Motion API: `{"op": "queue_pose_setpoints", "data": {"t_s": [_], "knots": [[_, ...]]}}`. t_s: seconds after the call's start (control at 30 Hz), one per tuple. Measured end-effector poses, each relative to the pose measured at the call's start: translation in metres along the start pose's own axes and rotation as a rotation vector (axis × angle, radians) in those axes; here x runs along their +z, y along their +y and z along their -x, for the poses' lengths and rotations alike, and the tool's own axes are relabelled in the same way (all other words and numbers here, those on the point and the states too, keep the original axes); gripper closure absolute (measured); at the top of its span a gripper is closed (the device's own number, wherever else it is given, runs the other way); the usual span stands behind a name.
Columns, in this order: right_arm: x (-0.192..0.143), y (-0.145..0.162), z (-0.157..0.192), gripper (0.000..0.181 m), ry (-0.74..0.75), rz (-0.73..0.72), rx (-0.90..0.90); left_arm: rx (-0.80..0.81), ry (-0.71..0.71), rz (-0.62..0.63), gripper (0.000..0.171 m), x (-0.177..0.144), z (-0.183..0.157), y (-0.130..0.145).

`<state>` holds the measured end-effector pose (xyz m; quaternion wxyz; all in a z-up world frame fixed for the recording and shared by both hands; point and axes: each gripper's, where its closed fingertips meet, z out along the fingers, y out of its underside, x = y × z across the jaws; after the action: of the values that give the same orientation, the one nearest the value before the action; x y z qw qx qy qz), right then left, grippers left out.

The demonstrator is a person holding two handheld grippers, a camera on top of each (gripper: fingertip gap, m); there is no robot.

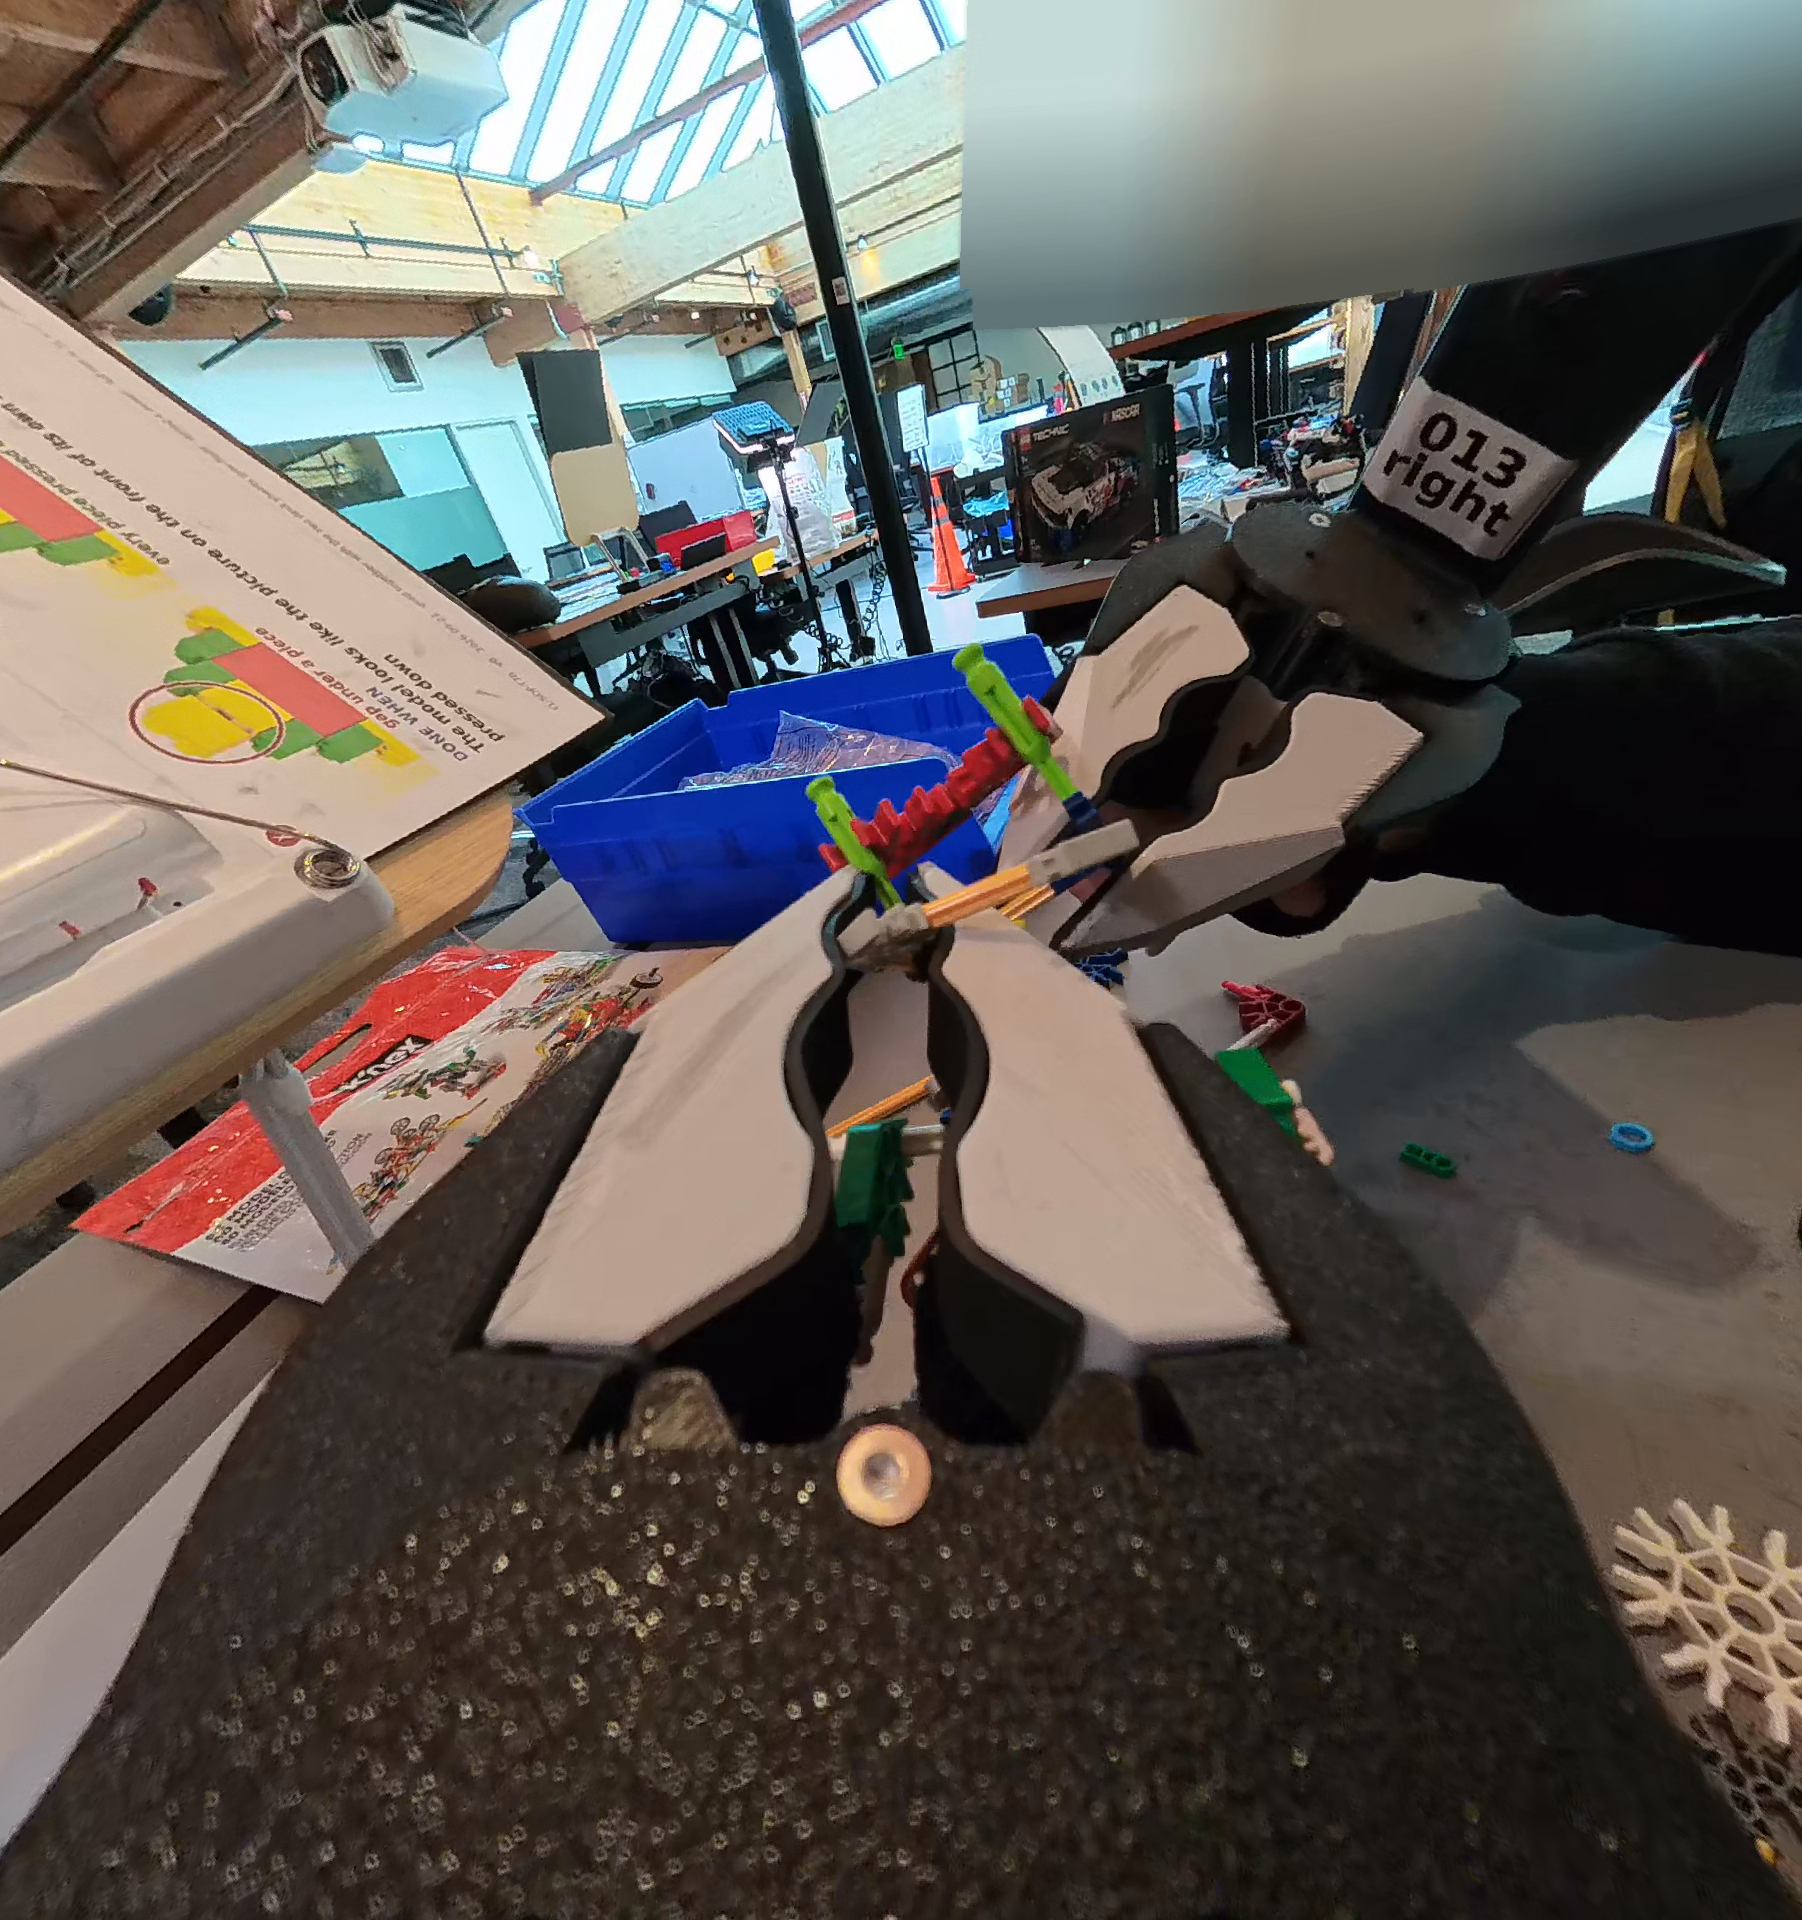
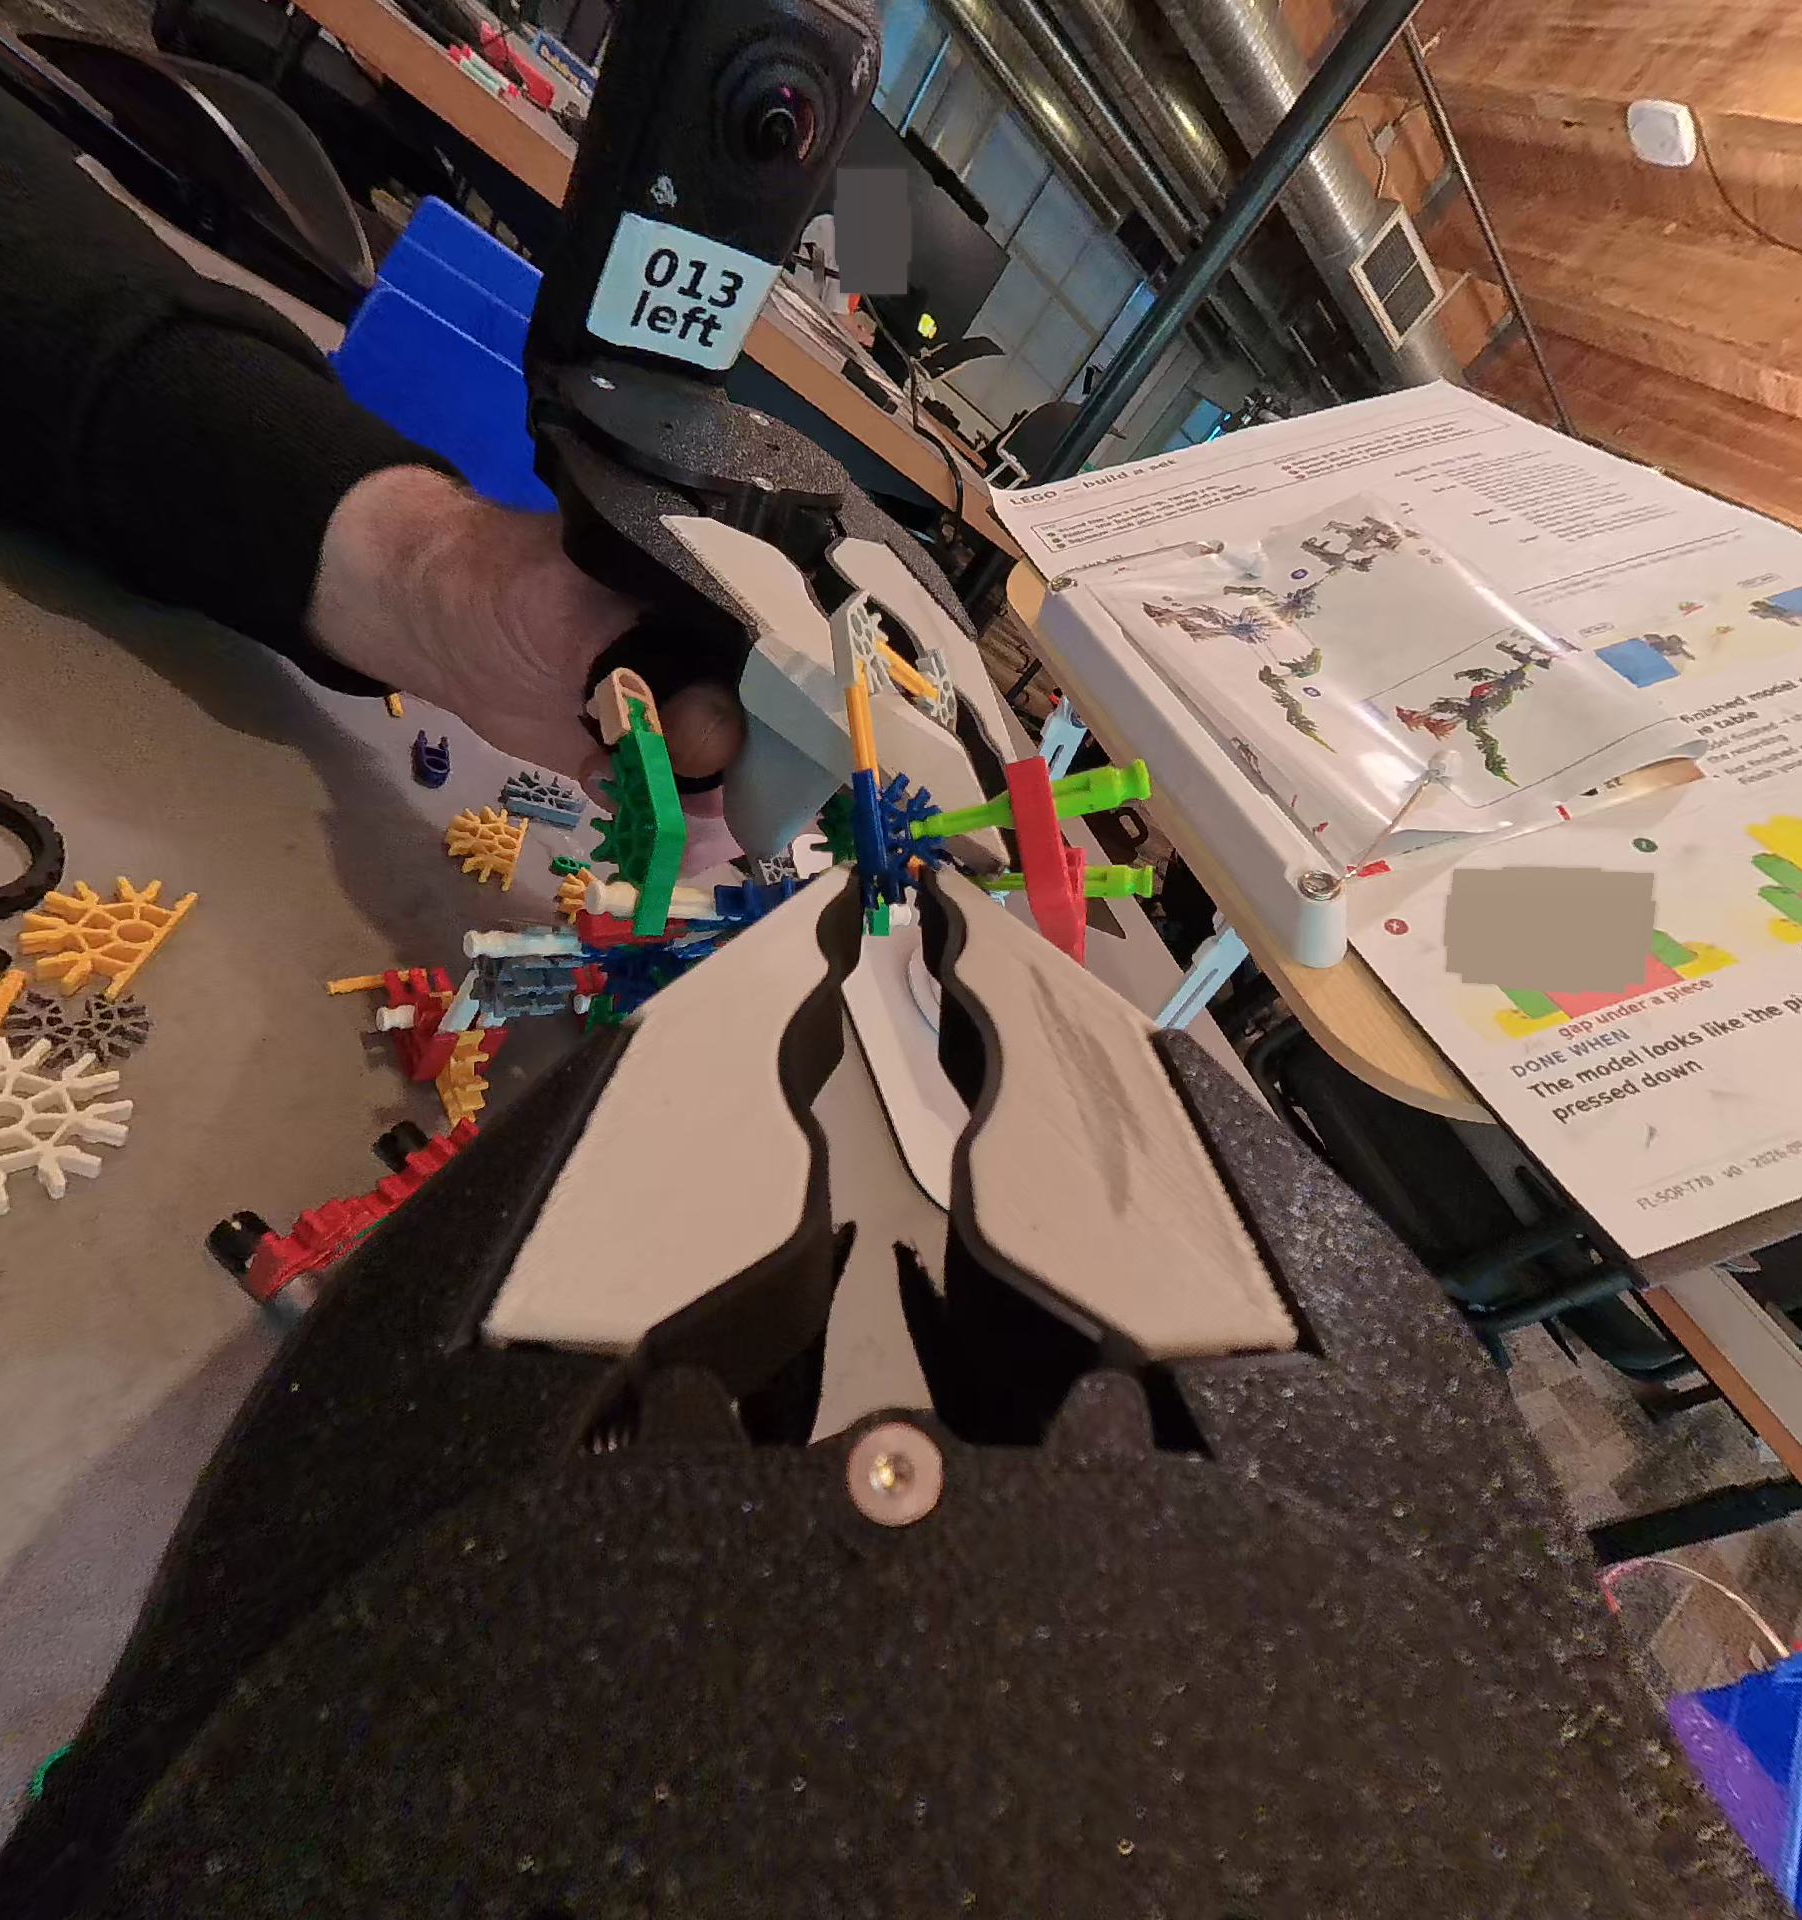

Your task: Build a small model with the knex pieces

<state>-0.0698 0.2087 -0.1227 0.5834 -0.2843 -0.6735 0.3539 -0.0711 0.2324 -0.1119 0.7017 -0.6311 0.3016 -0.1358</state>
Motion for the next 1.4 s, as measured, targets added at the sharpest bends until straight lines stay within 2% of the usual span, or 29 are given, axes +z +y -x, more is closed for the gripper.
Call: {"op": "queue_pose_setpoints", "data": {"t_s": [0.27, 0.47, 0.63, 0.83, 1.27, 1.4], "knots": [[0.002, -0.003, 0.006, 0.172, 0.006, 0.021, -0.068, 0.005, 0.021, 0.009, 0.162, -0.004, -0.003, 0.001], [0.003, -0.008, 0.013, 0.172, 0.014, 0.033, -0.122, -0.009, 0.031, 0.023, 0.143, -0.011, -0.002, 0.0], [0.0, -0.011, 0.017, 0.173, 0.038, 0.046, -0.168, -0.031, 0.077, 0.042, 0.139, -0.013, -0.007, 0.0], [0.004, -0.016, 0.023, 0.173, 0.059, 0.065, -0.246, -0.074, 0.087, 0.058, 0.123, -0.02, -0.004, 0.001], [0.009, -0.021, 0.029, 0.173, 0.086, 0.078, -0.311, -0.093, 0.143, 0.088, 0.121, -0.029, -0.007, 0.001], [0.01, -0.021, 0.029, 0.173, 0.095, 0.074, -0.304, -0.152, 0.176, 0.107, 0.122, -0.029, -0.008, 0.003]]}}
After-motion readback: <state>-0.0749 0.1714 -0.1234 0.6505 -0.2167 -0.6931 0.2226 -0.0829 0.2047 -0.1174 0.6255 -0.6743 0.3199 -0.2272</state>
